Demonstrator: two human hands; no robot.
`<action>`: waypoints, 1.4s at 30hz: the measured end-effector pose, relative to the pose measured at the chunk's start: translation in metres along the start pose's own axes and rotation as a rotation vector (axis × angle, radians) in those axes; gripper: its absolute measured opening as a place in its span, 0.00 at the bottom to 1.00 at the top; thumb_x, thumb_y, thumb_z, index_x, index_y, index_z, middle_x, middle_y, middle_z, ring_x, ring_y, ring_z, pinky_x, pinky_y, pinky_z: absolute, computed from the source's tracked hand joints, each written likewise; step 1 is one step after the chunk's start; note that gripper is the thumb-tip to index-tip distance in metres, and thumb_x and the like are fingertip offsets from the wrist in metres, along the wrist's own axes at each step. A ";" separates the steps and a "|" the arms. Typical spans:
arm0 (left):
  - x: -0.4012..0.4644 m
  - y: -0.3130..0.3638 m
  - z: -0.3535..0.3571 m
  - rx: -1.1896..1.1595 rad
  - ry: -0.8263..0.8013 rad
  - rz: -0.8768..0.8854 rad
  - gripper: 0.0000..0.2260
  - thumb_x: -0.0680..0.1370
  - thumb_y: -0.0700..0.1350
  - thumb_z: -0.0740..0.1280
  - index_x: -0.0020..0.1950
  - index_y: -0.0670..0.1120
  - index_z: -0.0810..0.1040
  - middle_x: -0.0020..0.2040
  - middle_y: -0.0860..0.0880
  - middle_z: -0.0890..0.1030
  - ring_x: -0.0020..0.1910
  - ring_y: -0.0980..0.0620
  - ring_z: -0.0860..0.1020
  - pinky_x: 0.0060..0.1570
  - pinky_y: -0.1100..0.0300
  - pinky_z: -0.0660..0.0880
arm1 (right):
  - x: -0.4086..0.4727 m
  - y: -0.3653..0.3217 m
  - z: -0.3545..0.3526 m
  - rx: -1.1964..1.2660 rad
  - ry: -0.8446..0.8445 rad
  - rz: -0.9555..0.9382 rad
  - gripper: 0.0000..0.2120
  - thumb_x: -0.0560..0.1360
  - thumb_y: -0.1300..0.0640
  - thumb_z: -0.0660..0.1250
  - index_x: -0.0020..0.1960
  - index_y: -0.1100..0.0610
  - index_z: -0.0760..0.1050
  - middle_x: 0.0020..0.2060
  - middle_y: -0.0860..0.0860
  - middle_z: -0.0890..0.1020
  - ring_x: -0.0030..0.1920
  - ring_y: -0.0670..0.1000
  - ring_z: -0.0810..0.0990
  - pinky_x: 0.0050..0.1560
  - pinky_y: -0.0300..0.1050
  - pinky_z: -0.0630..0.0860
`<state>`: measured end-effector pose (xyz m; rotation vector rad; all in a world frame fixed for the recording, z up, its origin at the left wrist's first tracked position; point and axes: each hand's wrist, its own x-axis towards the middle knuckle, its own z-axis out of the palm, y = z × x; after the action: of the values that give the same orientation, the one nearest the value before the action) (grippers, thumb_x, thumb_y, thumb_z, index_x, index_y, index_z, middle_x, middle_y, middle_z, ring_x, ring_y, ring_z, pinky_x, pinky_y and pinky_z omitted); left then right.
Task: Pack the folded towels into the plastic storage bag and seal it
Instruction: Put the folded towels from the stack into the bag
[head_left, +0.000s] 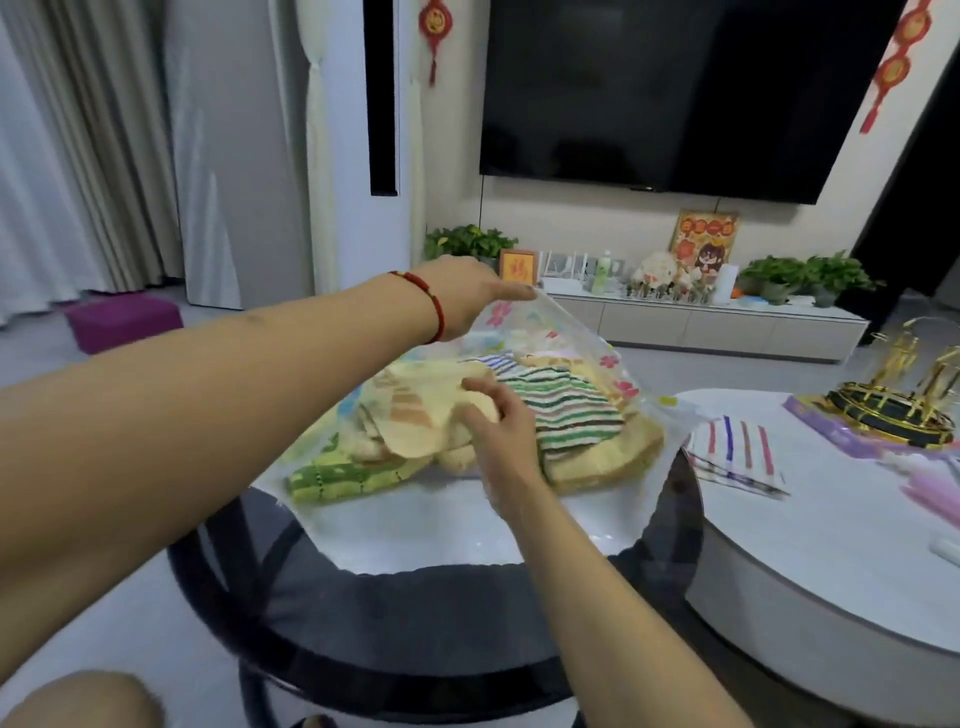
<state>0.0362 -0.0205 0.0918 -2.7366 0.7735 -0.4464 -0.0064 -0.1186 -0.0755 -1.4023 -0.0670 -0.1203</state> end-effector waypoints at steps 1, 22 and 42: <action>0.000 -0.001 -0.002 -0.004 -0.004 0.000 0.38 0.76 0.29 0.58 0.78 0.62 0.56 0.69 0.44 0.72 0.59 0.42 0.76 0.50 0.48 0.77 | 0.000 0.021 0.010 -0.050 0.030 0.078 0.17 0.75 0.64 0.71 0.63 0.57 0.80 0.61 0.53 0.80 0.60 0.55 0.80 0.58 0.53 0.81; 0.056 0.142 0.064 0.009 0.209 0.243 0.25 0.75 0.46 0.63 0.72 0.56 0.67 0.68 0.47 0.72 0.62 0.42 0.70 0.53 0.45 0.71 | -0.006 0.002 -0.329 -1.030 0.683 -0.152 0.11 0.77 0.54 0.63 0.46 0.56 0.82 0.42 0.54 0.85 0.42 0.53 0.79 0.42 0.46 0.72; 0.130 0.154 0.093 -0.046 0.196 0.209 0.20 0.75 0.47 0.63 0.68 0.55 0.73 0.57 0.48 0.78 0.52 0.44 0.71 0.45 0.51 0.69 | 0.173 0.076 -0.453 -0.874 0.783 0.557 0.22 0.74 0.56 0.76 0.61 0.63 0.72 0.59 0.60 0.80 0.59 0.62 0.79 0.54 0.51 0.75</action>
<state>0.1041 -0.2031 -0.0159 -2.6421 1.1182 -0.6640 0.1640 -0.5607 -0.2051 -2.0808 1.1364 -0.2410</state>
